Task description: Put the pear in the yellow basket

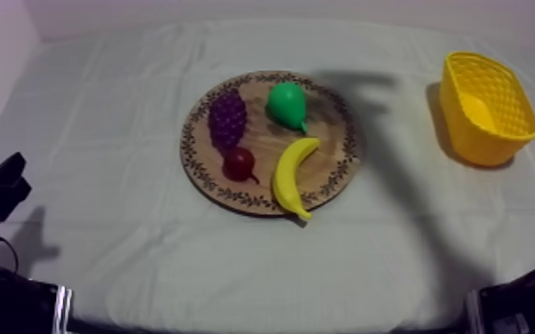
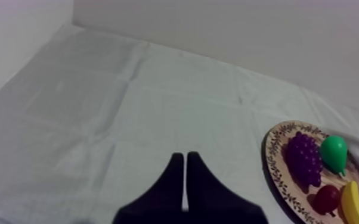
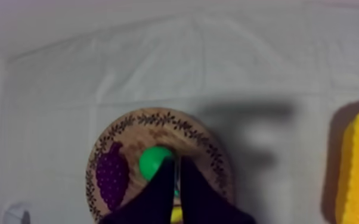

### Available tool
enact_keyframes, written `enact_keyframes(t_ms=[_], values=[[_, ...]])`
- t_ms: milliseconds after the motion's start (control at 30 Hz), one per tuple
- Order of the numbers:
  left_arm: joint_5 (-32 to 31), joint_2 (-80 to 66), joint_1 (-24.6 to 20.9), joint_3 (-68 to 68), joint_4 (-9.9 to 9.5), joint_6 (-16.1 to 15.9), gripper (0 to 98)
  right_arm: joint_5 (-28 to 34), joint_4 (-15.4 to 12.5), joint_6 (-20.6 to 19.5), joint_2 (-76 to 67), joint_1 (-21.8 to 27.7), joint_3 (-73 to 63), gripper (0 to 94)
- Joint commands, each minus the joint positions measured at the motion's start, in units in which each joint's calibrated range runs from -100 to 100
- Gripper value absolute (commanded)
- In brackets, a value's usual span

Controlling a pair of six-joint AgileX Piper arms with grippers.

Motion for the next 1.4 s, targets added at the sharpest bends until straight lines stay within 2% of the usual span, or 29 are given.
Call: enact_keyframes(t_ms=[0, 167, 233, 367, 467, 567, 633, 767, 1100, 1367], values=[[0.0, 0.0, 0.0, 0.0, 0.02, 0.0, 0.1, -0.6, 0.5, -0.6, 0.8, -1.5, 0.9, 5.6], [0.0, 0.0, 0.0, 0.0, 0.02, 0.0, 0.1, -4.2, 0.0, -0.9, 2.6, -3.2, 3.6, 15.9], [0.0, 0.0, 0.0, 0.0, 0.02, 0.0, 0.1, -5.1, -0.2, -1.1, 3.5, -3.7, 4.3, 25.1], [0.0, 0.0, 0.0, 0.0, 0.02, 0.0, 0.1, -5.8, 0.0, -1.9, 5.4, -5.1, 5.4, 52.2], [0.0, 0.0, 0.0, 0.0, 0.02, 0.0, 0.1, -5.7, -0.3, -2.2, 7.2, -5.7, 5.4, 69.0], [0.0, 0.0, 0.0, 0.0, 0.02, 0.0, 0.1, -4.8, -0.7, -2.4, 9.6, -6.1, 4.4, 81.3], [0.0, 0.0, 0.0, 0.0, 0.02, 0.0, 0.1, -3.9, -0.9, -2.4, 11.5, -6.4, 3.4, 86.3], [0.0, 0.0, 0.0, 0.0, 0.02, 0.0, 0.1, -3.7, -1.0, -2.6, 15.2, -7.1, 2.2, 90.3], [0.0, 0.0, 0.0, 0.0, 0.02, 0.0, 0.1, -4.6, 0.4, -2.7, 26.9, -8.0, -2.3, 92.0], [0.0, 0.0, 0.0, 0.0, 0.02, 0.0, 0.1, -4.7, -0.4, -1.9, 34.8, -8.1, -6.7, 92.1]])
